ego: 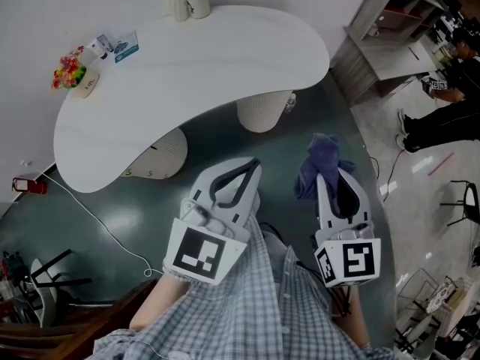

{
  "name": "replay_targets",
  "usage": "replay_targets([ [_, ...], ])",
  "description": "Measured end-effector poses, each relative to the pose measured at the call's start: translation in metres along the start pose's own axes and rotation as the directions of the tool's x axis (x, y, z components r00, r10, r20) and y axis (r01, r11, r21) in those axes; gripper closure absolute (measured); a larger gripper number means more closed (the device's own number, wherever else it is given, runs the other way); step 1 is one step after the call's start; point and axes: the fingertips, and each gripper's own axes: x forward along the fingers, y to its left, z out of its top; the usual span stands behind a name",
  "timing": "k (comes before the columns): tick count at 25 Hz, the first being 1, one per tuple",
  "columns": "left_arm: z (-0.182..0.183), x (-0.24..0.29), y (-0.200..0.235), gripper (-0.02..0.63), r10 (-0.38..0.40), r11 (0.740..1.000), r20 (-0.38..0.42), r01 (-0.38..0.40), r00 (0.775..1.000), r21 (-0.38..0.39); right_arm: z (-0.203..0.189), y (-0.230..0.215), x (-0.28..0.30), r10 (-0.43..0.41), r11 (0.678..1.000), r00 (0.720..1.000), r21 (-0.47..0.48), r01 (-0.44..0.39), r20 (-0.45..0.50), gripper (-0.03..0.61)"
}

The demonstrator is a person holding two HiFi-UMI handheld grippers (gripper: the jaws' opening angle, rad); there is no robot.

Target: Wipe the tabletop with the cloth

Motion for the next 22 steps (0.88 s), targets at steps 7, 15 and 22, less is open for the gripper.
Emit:
replay_targets([
  [7, 0.000, 0.037, 0.029, 0.609, -0.012, 1.000, 0.006, 0.012, 1.000, -0.021, 0.002, -0.019, 0.037, -0.014, 1.000, 1.000, -0.002, 0.014, -0.022, 0.495],
  [15, 0.014, 0.086, 0.076, 0.609, -0.008, 1.000, 0.008, 0.008, 1.000, -0.015, 0.019, -0.043, 0.098, 0.002, 1.000, 0.999, -0.010, -0.003, -0.034, 0.495],
  [22, 0.021, 0.123, 0.119, 0.609, 0.004, 1.000, -0.015, -0.004, 1.000, -0.008, 0.027, -0.063, 0.155, 0.016, 1.000, 0.998, -0.001, -0.016, -0.054, 0.495],
])
